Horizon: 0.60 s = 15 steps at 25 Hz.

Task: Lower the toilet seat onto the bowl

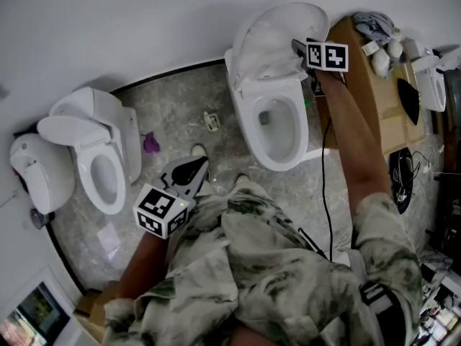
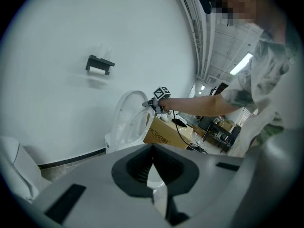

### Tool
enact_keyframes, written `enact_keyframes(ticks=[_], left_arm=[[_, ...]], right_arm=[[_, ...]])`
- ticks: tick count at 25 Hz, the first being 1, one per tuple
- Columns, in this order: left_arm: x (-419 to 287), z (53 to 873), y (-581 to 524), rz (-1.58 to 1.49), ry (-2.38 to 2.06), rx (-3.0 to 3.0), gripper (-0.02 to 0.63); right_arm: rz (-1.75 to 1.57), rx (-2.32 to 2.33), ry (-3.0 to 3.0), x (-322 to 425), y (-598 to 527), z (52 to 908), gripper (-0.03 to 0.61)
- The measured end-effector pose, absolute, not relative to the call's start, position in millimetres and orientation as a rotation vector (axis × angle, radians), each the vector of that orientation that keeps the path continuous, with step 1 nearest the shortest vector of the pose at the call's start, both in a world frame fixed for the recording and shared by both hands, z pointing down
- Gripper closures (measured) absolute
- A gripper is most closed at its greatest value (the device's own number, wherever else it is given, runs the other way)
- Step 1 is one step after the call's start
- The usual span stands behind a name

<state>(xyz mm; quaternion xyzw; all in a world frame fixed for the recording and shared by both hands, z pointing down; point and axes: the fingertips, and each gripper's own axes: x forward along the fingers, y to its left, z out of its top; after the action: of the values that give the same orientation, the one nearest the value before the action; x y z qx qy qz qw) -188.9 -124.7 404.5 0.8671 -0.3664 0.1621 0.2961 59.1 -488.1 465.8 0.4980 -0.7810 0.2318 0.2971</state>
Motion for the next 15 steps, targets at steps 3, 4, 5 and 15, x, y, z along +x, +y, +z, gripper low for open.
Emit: enact_keyframes(ticks=[3,4,5,15], left_arm=[[-185,405,-120,0.432,-0.979,2.302,0.591],[-184,405,-119,0.433,-0.980,2.301,0.591],[-182,405,-117,0.432,-0.982,2.301,0.592],[-156,400,-102,0.429,-0.977,2.321,0.591]], right_arm=[[0.611,1.325,-2.084,61,-480,466,0.347],[0.610,1.325,-2.087,62,-477,466,0.347],[0.607,1.325,-2.089,63,-474,466,0.347],[0.595,1.321,-2.111,74,-440,466,0.350]])
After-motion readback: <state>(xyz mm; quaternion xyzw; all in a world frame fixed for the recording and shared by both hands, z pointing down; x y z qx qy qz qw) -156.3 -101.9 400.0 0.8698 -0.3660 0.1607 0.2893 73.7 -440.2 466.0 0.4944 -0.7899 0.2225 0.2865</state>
